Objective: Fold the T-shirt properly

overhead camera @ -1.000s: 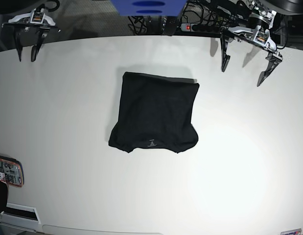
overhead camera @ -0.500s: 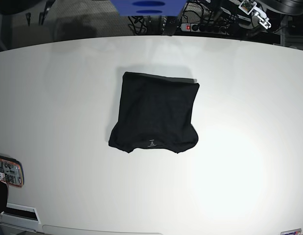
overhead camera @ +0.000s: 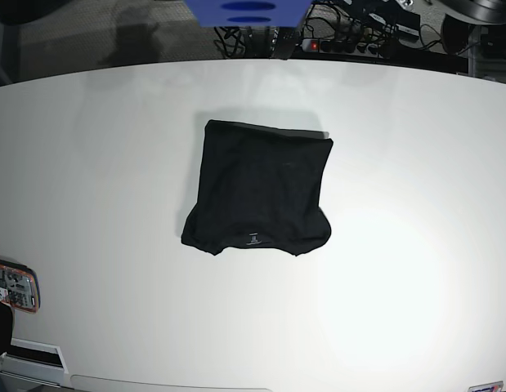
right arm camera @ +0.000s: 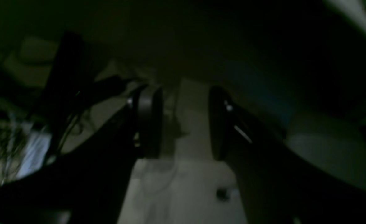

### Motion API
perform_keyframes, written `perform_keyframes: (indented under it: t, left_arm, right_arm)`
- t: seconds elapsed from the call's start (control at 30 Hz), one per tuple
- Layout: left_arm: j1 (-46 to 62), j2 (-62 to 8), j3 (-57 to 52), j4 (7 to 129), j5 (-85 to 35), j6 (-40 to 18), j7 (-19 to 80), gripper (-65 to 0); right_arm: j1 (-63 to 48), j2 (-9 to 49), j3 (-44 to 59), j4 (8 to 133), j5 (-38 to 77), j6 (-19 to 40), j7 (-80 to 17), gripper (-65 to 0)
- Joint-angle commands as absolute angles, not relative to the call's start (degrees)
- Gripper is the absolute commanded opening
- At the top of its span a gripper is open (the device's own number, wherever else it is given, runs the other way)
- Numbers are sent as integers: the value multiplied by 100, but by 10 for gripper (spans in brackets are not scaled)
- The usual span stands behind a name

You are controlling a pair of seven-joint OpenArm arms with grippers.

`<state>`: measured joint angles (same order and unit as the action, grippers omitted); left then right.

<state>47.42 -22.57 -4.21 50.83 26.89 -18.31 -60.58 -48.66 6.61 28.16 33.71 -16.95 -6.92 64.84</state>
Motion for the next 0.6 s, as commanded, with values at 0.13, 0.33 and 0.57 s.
perform_keyframes:
  t: [0.13, 0.33, 0.57]
  left_arm:
    - [3749, -2308, 119, 3090, 2756, -1842, -6123, 0]
    - [1912, -2114, 1200, 136, 2756, -1842, -6114, 0]
    - [1552, -1938, 1411, 286, 2747, -1842, -4989, 0]
  right_arm:
    - [-4136, 743, 2835, 2053, -1631, -716, 6607, -422]
    - [-3213, 1182, 2352, 558, -1631, -716, 6607, -422]
    - [-2765, 1191, 2176, 409, -1622, -716, 6404, -422]
